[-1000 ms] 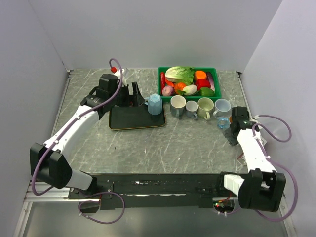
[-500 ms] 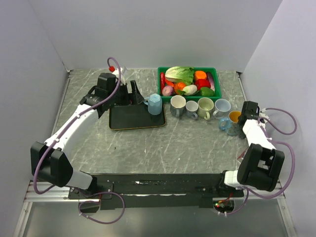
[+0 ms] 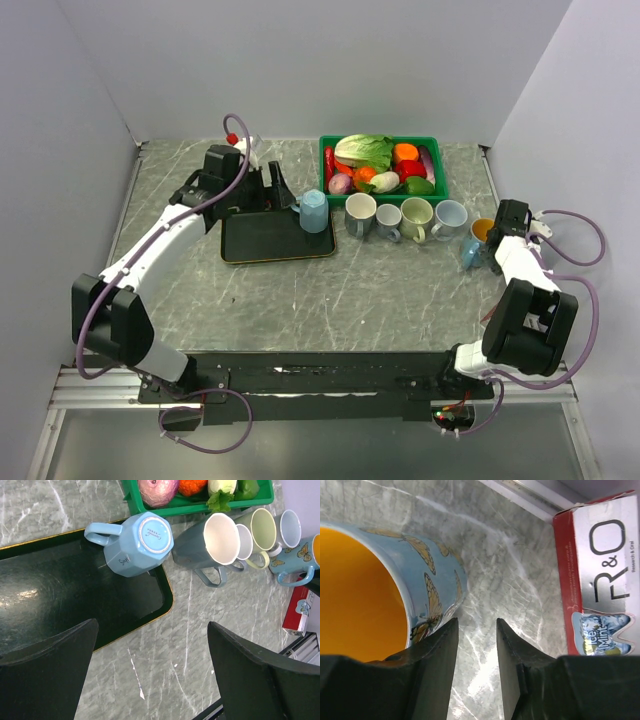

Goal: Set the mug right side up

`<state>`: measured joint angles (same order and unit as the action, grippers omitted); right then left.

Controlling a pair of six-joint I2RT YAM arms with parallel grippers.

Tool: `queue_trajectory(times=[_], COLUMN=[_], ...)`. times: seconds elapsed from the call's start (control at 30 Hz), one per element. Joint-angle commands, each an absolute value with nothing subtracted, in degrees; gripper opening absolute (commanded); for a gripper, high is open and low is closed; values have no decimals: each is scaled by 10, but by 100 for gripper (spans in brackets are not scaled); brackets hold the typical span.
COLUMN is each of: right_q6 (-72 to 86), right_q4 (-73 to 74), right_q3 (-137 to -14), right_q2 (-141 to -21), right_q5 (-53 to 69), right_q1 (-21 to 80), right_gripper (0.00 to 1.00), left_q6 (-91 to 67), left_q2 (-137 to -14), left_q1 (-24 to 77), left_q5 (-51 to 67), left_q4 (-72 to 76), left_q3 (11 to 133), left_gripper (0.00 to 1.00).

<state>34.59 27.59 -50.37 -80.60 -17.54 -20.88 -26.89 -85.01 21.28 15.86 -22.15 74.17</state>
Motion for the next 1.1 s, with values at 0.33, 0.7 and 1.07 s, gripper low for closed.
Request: queue_trajectory(times=[0.33,0.7,1.07], right_q6=[376,346,334], right_q4=[337,354,395], right_q3=[-522,-534,-595], right_q2=[-713,-576,-519], right_q5=[-285,-204,-142], right_q1=[-215,-214,-214], right_gripper=[48,73,71], left_q6=[-291,-435,-705], left_q2=[-873,-997,-1120], left_q1=[211,211,213], left_q5=[175,43,-53], left_q4=[-209,-355,-448], left_q3=[780,908,1006], left_gripper=[96,96,98])
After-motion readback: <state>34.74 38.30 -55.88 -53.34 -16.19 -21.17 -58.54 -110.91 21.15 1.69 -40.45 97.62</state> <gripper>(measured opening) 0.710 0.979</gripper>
